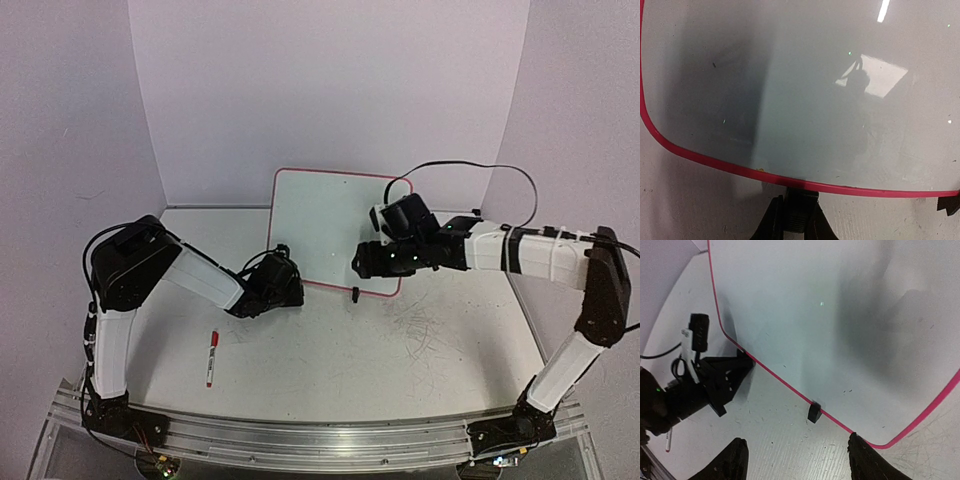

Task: Write a sentence on the whiteboard
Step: Adjust the whiteboard stand at the center of the board, then move the whiteboard stand to the center of the board.

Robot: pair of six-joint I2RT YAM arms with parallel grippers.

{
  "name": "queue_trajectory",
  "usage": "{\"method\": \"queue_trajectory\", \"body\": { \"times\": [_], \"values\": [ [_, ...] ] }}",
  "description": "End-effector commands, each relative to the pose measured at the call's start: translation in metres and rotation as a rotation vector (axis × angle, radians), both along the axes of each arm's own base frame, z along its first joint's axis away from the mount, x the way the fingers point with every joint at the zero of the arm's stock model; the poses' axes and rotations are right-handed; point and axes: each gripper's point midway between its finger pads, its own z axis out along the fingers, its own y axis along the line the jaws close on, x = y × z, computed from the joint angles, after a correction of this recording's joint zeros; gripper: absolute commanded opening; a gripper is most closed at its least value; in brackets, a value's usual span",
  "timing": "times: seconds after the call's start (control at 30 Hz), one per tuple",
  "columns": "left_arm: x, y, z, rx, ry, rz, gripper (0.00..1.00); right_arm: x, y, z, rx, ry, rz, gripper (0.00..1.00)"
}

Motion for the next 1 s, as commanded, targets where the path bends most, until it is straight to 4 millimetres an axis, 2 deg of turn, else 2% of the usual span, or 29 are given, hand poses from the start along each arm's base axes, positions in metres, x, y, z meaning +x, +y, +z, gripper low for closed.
{"method": "queue_trajectory", "body": {
  "times": [0.0, 0.13, 0.23, 0.33, 0.47, 0.67, 0.83, 0.97],
  "values": [
    [-0.008, 0.009, 0.008, -0.067, 0.048, 0.063, 0.1, 0.008, 0.012, -0.044, -0.062, 0.044, -0.049, 0.65],
    [-0.011, 0.006, 0.012, -0.063, 0.041, 0.032, 0.11, 0.015, 0.021, -0.076, -0.089, 0.065, -0.053, 0.65],
    [-0.007, -0.001, 0.025, -0.049, -0.001, 0.005, 0.09, 0.021, 0.023, -0.095, -0.109, 0.074, -0.065, 0.65],
    [-0.005, -0.001, 0.033, -0.033, -0.031, 0.007, 0.11, 0.025, 0.024, -0.108, -0.104, 0.078, -0.091, 0.65],
    [-0.009, -0.002, 0.03, -0.04, -0.014, -0.006, 0.23, 0.029, 0.018, -0.118, -0.092, 0.082, -0.175, 0.64],
    [-0.021, -0.012, 0.031, -0.059, 0.011, -0.087, 0.43, 0.022, 0.016, -0.13, -0.023, 0.11, -0.227, 0.6],
    [-0.034, 0.002, 0.049, -0.025, -0.031, -0.135, 0.61, 0.02, 0.022, -0.132, -0.019, 0.113, -0.217, 0.56],
    [-0.049, 0.019, 0.066, -0.008, -0.068, -0.167, 0.69, 0.022, 0.023, -0.134, -0.027, 0.106, -0.234, 0.53]
  ]
}}
